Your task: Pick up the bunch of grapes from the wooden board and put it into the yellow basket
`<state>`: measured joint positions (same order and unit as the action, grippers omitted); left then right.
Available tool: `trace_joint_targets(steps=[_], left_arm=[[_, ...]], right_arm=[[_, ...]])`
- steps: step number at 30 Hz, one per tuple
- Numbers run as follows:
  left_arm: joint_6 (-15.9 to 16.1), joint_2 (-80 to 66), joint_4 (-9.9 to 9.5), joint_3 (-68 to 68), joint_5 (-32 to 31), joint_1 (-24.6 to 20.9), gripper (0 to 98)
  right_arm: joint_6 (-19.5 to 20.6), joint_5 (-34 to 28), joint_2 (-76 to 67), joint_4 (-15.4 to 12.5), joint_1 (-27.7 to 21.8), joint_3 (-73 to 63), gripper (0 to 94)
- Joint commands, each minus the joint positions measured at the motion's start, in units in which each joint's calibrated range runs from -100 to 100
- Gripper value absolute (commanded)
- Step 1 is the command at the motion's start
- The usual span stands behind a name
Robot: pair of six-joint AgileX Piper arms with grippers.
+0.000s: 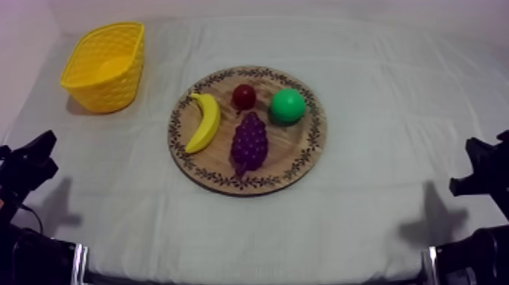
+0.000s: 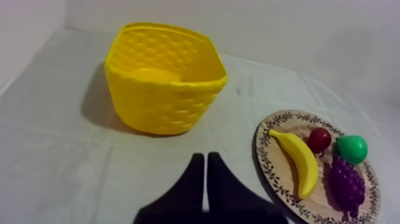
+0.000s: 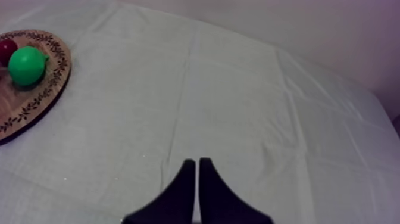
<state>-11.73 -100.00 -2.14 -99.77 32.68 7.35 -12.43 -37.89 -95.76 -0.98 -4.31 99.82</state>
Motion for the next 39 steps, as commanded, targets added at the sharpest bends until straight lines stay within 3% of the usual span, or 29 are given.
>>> trace_joint_targets(steps=[1, 13, 20, 23, 27, 31, 39], left_arm=[[0.0, 0.0, 0.02, 0.0, 0.0, 0.5, 0.1], [-0.1, 0.0, 0.02, 0.0, 0.0, 8.0, 0.1], [-0.4, 2.5, 0.06, 1.1, 1.0, 9.9, 0.2], [-2.3, 5.2, -0.12, 2.4, 4.7, 10.1, 0.2], [-7.9, 9.1, -0.26, 3.6, 8.1, 10.1, 0.1], [-12.4, 12.7, -1.80, 4.1, 8.9, 9.8, 0.1], [-15.1, 23.5, -2.28, 9.6, 8.8, 11.0, 0.1]], right_arm=[[0.0, 0.0, 0.0, 0.0, 0.0, 0.0, 0.3], [0.0, 0.0, 0.0, 0.0, 0.0, 0.0, 0.3], [0.0, 0.0, 0.0, 0.0, 0.0, 0.0, 0.3], [0.0, 0.0, 0.0, 0.0, 0.0, 0.0, 0.3], [0.0, 0.0, 0.0, 0.0, 0.0, 0.0, 0.3], [0.0, 0.0, 0.0, 0.0, 0.0, 0.0, 0.3], [0.0, 0.0, 0.0, 0.0, 0.0, 0.0, 0.3]])
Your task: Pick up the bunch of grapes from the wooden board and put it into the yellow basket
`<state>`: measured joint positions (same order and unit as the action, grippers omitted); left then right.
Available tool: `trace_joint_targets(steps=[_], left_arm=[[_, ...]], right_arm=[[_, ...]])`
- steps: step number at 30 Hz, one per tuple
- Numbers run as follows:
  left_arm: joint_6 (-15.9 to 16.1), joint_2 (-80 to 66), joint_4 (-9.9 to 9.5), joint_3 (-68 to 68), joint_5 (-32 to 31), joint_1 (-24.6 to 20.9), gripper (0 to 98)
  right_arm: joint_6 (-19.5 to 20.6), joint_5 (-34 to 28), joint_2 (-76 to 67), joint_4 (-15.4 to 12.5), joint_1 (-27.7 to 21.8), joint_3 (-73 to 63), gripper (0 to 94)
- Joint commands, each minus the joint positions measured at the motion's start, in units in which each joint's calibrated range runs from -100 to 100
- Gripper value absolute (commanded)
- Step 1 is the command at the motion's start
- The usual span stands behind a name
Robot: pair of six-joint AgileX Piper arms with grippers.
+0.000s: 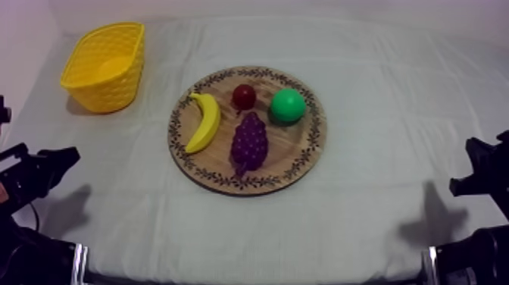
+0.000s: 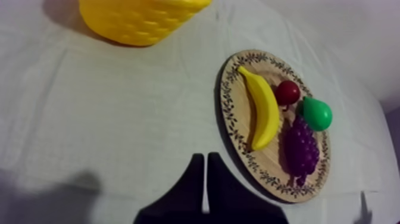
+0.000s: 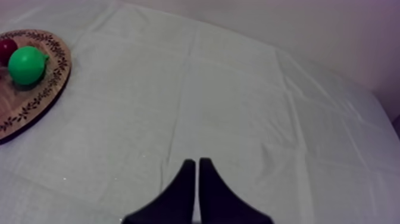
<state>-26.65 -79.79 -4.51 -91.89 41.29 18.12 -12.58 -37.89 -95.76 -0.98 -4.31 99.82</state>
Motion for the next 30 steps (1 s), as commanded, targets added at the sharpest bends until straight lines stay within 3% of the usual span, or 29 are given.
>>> trace_joint_targets(steps=[1, 15, 22, 30], left_arm=[[0.1, 5.0, 0.25, 3.2, 0.4, 0.5, 0.1], [5.6, 30.4, 4.73, 33.4, 15.2, 5.0, 0.1], [5.1, 43.9, 4.97, 51.2, 26.7, 8.1, 0.1], [2.5, 58.9, 4.60, 67.4, 35.2, 13.6, 0.1]], right_arm=[[0.2, 0.0, 0.0, 0.0, 0.0, 0.0, 0.3], [0.2, 0.0, 0.0, 0.0, 0.0, 0.0, 0.3], [0.2, 0.0, 0.0, 0.0, 0.0, 0.0, 0.3], [0.2, 0.0, 0.0, 0.0, 0.0, 0.0, 0.3]])
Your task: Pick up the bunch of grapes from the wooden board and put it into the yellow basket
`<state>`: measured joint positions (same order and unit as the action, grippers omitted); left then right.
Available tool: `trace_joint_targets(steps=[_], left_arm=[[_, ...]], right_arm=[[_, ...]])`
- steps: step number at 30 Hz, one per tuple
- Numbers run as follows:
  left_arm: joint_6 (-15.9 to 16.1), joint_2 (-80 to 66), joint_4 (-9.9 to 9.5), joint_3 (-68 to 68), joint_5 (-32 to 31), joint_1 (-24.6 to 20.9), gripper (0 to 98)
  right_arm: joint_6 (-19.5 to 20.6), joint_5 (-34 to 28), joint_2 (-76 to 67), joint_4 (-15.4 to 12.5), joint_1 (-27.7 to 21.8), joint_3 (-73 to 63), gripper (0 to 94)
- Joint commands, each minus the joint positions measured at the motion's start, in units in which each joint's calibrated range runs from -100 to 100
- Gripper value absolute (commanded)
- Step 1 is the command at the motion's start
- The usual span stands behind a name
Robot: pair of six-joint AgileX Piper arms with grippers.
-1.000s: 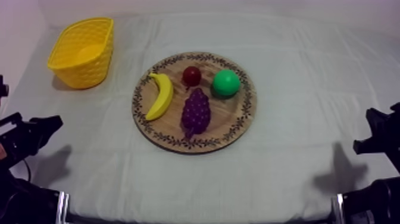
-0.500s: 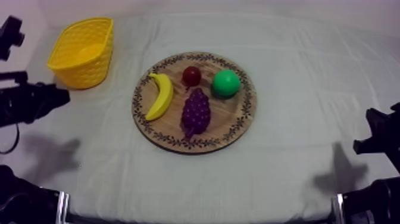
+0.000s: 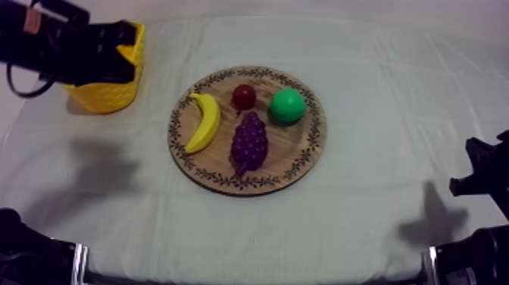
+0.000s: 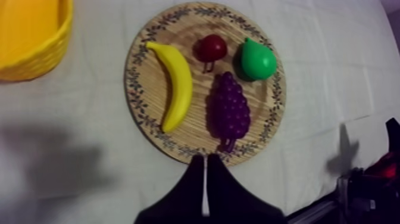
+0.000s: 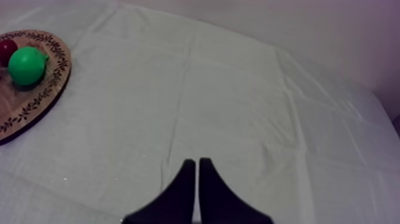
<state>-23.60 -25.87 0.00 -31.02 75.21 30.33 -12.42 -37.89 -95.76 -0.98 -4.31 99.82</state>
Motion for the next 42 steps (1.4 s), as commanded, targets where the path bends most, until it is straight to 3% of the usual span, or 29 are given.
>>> trace_joint_targets(steps=[1, 12, 21, 27, 30, 37, 42], left_arm=[[-1.0, 6.8, 0.06, 8.4, 1.9, 2.2, 0.1], [-4.1, 24.7, 0.67, 23.3, 5.5, 8.2, 0.1], [-5.0, 33.5, 1.71, 28.6, 6.7, 9.3, 0.2], [-5.1, 37.3, 1.75, 31.6, 7.8, 9.6, 5.2], [-5.0, 38.1, 1.84, 32.4, 7.9, 9.7, 11.8], [-4.9, 38.9, 2.02, 33.1, 7.9, 9.7, 42.1], [-4.9, 39.6, 2.12, 32.9, 7.7, 9.6, 57.8]], right_arm=[[0.0, 0.0, 0.0, 0.0, 0.0, 0.0, 0.3], [0.0, 0.0, 0.0, 0.0, 0.0, 0.0, 0.3], [0.0, 0.0, 0.0, 0.0, 0.0, 0.0, 0.3], [0.0, 0.0, 0.0, 0.0, 0.0, 0.0, 0.3], [0.0, 0.0, 0.0, 0.0, 0.0, 0.0, 0.3], [0.0, 0.0, 0.0, 0.0, 0.0, 0.0, 0.3], [0.0, 0.0, 0.0, 0.0, 0.0, 0.0, 0.3]])
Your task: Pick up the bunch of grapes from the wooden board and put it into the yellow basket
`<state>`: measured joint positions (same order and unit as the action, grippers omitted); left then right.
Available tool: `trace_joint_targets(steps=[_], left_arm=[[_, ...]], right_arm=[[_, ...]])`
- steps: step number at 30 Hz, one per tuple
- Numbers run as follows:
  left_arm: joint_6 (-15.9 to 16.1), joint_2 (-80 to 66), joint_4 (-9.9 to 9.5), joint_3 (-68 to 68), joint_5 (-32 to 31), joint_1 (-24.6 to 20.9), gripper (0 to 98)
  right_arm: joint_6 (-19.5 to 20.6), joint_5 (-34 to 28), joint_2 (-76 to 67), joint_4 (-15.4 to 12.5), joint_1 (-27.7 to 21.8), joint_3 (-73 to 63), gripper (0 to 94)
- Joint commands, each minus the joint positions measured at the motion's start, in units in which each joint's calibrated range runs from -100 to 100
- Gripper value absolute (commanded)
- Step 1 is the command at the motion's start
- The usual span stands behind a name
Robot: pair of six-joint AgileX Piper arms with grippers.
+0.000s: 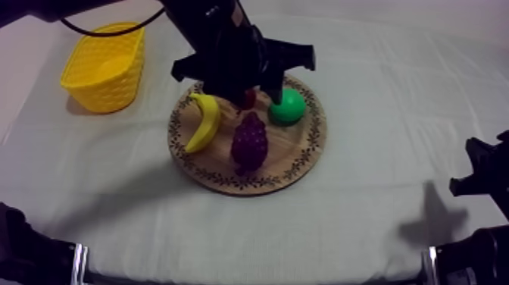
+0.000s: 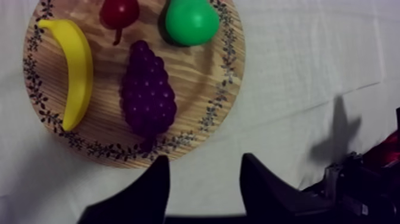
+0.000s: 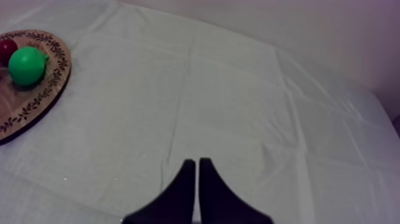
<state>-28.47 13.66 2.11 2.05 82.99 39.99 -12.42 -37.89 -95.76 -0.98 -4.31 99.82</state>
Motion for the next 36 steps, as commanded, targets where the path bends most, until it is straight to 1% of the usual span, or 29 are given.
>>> trace_joint_targets(steps=[1, 6, 10, 22, 36], left_arm=[[-0.1, 0.3, 0.05, -0.3, -0.2, 0.0, 60.3], [0.1, 1.5, 0.38, -0.9, -0.8, -0.2, 70.4], [0.6, 2.7, 0.77, -1.0, -1.0, -0.5, 74.2], [1.7, 10.3, 1.27, -1.1, -2.7, -1.4, 76.6], [3.6, 20.0, 2.03, 0.7, -5.0, -4.2, 77.3]], right_arm=[[0.0, 0.0, 0.0, 0.0, 0.0, 0.0, 0.3], [0.0, 0.0, 0.0, 0.0, 0.0, 0.0, 0.3], [0.0, 0.0, 0.0, 0.0, 0.0, 0.0, 0.3], [0.0, 0.0, 0.0, 0.0, 0.0, 0.0, 0.3], [0.0, 0.0, 0.0, 0.0, 0.0, 0.0, 0.3]])
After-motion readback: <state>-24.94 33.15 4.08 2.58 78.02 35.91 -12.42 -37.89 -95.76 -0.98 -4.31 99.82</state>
